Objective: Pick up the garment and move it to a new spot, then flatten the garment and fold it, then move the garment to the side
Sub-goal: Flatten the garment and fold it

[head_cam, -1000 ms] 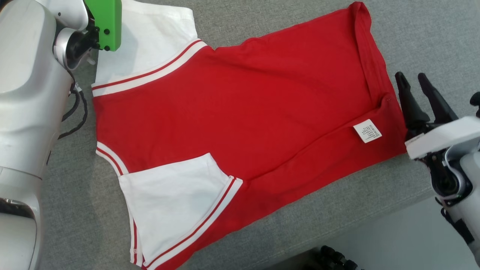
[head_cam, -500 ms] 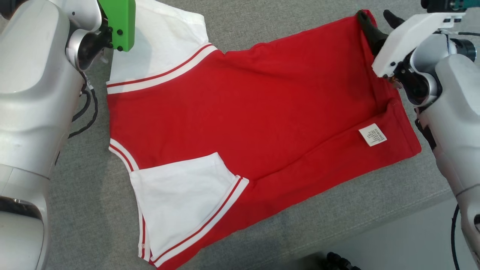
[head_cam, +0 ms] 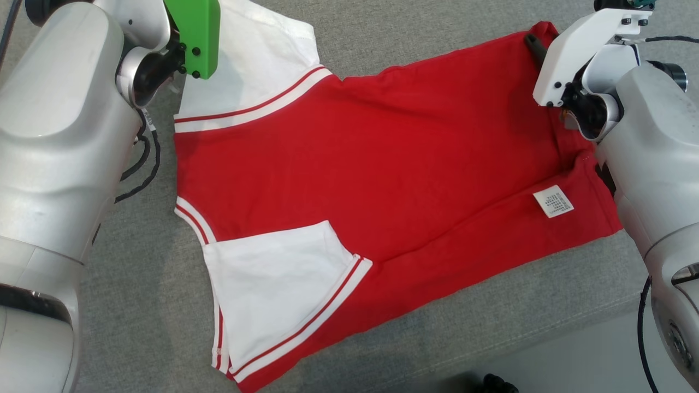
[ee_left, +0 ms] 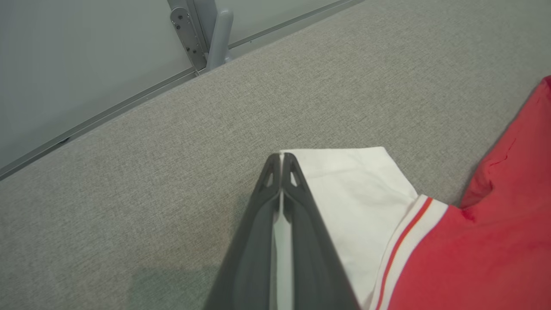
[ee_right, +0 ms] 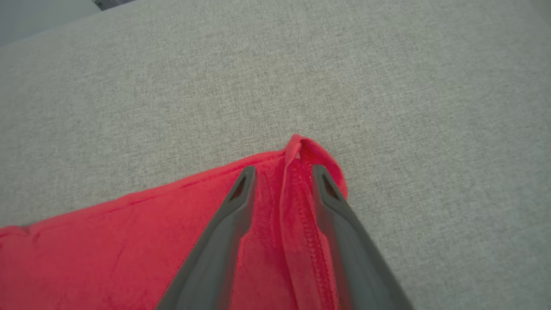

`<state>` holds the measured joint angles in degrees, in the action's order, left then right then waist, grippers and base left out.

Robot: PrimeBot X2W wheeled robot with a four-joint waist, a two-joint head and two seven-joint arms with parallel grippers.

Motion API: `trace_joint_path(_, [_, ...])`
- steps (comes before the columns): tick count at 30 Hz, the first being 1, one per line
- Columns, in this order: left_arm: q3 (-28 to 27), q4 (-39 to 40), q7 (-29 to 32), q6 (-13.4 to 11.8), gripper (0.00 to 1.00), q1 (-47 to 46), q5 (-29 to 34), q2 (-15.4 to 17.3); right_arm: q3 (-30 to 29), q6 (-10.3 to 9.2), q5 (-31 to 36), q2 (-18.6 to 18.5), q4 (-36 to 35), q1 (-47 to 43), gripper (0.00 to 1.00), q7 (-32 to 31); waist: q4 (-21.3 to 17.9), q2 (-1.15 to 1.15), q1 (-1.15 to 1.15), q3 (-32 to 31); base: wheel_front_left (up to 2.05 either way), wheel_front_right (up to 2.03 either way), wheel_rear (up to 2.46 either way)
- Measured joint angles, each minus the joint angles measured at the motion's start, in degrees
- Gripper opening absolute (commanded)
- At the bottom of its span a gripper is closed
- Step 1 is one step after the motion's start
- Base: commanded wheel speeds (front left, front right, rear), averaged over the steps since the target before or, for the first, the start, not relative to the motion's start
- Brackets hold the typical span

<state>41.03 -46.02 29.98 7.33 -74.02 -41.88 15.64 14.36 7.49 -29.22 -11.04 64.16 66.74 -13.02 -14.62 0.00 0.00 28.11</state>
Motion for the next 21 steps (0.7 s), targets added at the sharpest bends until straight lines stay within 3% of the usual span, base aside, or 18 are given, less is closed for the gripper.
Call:
trace_joint_path(2, [0.55, 0.31, -0.32, 0.0, 0.0, -0.01, -0.34, -0.08, -0.58, 0.0, 0.85, 0.2, 1.75, 0.74, 0.49, 0.44, 0.31, 0.0, 0.0, -0.05, 0.0, 0.0, 0.0])
trace_joint_path(7, [2.0, 0.78, -0.6, 0.0, 0.0, -0.17, -1.04, -0.35, -1.86, 0.0, 2.16, -0.05, 5.46, 2.22, 0.42, 1.78, 1.4, 0.0, 0.0, 0.06, 0.0, 0.0, 0.0])
trace_joint_path(11, [3.11, 1.15, -1.36, 0.0, 0.0, -0.85, -1.52, -0.36, -2.53, 0.0, 2.86, -0.91, 6.91, 3.19, 0.29, 2.89, 2.43, 0.0, 0.0, 0.31, 0.0, 0.0, 0.0])
trace_joint_path(12, [3.6, 1.21, -1.87, 0.0, 0.0, -1.12, -1.88, -0.29, -2.96, 0.0, 2.91, -1.3, 7.35, 3.68, 0.2, 3.39, 2.95, 0.0, 0.0, 0.46, 0.0, 0.0, 0.0])
trace_joint_path(13, [3.8, 1.23, -2.3, 0.0, 0.0, -1.19, -1.91, -0.22, -3.05, 0.0, 3.0, -1.35, 7.55, 3.87, 0.0, 3.57, 3.19, 0.0, 0.0, 0.54, 0.0, 0.0, 0.0])
trace_joint_path(21, [4.63, 1.22, -7.84, 0.04, 0.0, -1.9, -2.5, 0.77, -5.14, 0.0, 1.93, -2.76, 8.33, 5.42, 0.0, 4.88, 4.72, 0.0, 0.0, 0.48, 0.0, 0.0, 0.0])
